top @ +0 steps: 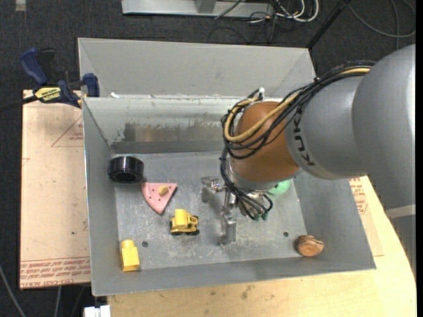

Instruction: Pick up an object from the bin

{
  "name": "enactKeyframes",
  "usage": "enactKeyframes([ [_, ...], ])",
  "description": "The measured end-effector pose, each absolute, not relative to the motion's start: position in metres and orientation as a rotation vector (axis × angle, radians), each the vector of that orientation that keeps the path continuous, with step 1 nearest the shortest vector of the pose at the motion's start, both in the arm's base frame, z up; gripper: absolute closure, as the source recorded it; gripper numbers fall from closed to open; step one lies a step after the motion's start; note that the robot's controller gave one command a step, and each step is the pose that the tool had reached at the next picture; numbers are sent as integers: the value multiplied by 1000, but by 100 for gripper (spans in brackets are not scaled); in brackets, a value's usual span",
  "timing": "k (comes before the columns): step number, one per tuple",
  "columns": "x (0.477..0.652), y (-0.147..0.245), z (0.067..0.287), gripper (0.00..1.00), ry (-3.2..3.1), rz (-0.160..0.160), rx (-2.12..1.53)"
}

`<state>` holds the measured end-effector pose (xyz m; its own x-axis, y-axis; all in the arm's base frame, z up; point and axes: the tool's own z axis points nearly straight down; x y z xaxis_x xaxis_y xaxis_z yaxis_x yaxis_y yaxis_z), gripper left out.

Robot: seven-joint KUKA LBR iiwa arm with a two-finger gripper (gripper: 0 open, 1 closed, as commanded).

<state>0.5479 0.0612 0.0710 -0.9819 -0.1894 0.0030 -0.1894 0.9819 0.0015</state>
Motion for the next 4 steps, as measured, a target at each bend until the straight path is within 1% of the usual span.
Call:
enactKeyframes([
  [1, 574, 52, 71, 0, -3125, -3, 332],
  [2, 565, 61, 72, 0, -3033, -2, 823],
  [3, 566, 101, 73, 0, -3079, -1, 636],
  [4, 608, 139, 70, 100, -2940, -3, 1122],
])
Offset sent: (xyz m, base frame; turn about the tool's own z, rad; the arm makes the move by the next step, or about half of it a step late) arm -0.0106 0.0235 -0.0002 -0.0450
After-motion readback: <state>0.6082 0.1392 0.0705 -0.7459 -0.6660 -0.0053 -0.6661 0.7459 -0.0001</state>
